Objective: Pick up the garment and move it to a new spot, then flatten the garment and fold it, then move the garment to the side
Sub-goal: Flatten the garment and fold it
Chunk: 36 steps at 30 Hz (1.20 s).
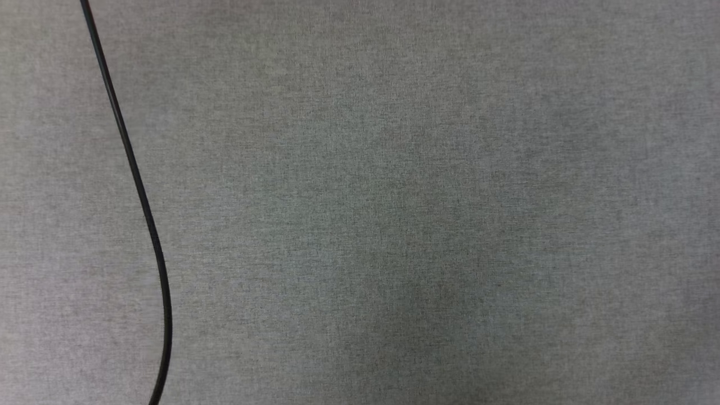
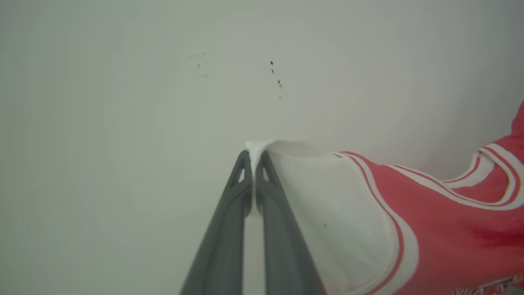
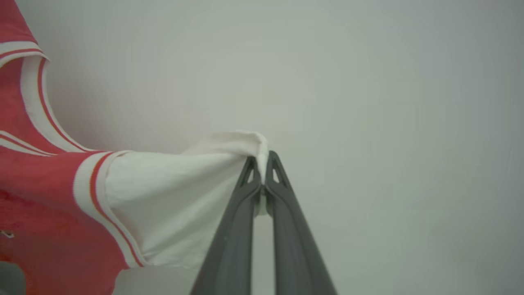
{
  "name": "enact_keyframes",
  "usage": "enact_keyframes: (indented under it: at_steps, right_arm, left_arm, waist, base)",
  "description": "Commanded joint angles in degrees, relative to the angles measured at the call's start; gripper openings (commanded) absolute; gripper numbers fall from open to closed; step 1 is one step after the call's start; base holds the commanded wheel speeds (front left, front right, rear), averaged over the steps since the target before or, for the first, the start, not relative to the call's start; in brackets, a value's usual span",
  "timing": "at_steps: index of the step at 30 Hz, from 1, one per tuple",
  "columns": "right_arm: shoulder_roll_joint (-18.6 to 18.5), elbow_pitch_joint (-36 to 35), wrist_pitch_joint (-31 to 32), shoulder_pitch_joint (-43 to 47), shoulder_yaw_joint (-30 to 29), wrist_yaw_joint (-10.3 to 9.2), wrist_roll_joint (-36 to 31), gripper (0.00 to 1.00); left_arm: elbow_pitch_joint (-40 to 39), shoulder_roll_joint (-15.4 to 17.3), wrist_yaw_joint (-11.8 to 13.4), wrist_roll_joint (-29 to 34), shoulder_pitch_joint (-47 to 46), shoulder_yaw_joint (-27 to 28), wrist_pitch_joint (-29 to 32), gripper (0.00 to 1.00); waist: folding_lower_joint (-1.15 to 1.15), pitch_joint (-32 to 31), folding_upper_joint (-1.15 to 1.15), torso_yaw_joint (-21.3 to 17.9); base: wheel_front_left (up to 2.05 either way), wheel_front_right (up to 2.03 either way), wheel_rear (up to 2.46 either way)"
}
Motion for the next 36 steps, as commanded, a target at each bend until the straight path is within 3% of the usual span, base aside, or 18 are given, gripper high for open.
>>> enact_keyframes:
  at_steps: [1,8,14,26,36]
  right_arm:
    - [0.76,1.31,-0.68,-0.8,1.34,-0.09,0.33,0.0]
    - [2.67,6.29,-4.2,1.55,7.62,-0.09,3.07,0.0]
    - [3.58,8.65,-8.28,8.88,12.83,-0.09,6.85,0.0]
    - [0.18,3.05,-12.15,30.5,21.2,-0.09,15.76,0.0]
    - [-4.47,-4.02,-12.99,52.68,22.47,-0.09,20.8,0.0]
  left_arm:
    - [1.12,-0.35,-0.12,-0.59,-0.05,-0.24,-0.47,0.0]
    - [5.45,-1.4,-0.45,-3.3,4.07,-1.84,-4.28,0.0]
    - [6.02,-0.69,-0.46,-7.36,12.64,-4.26,-6.89,0.0]
    - [1.15,2.94,-0.32,-14.09,36.95,-8.39,-11.15,0.0]
    - [-10.28,7.33,5.77,-20.99,65.45,-8.6,-13.03,0.0]
  waist:
    - [-0.01,0.83,0.0,0.01]
    - [-0.01,2.54,0.0,0.36]
    - [-0.01,-0.07,0.0,0.72]
    - [-0.01,-11.18,0.0,0.81]
    - [-0.01,-20.31,0.0,0.9]
  base:
    - [0.0,0.0,0.0]
    - [0.0,0.0,0.0]
    - [0.0,0.0,0.0]
    - [0.0,0.0,0.0]
    - [0.0,0.0,0.0]
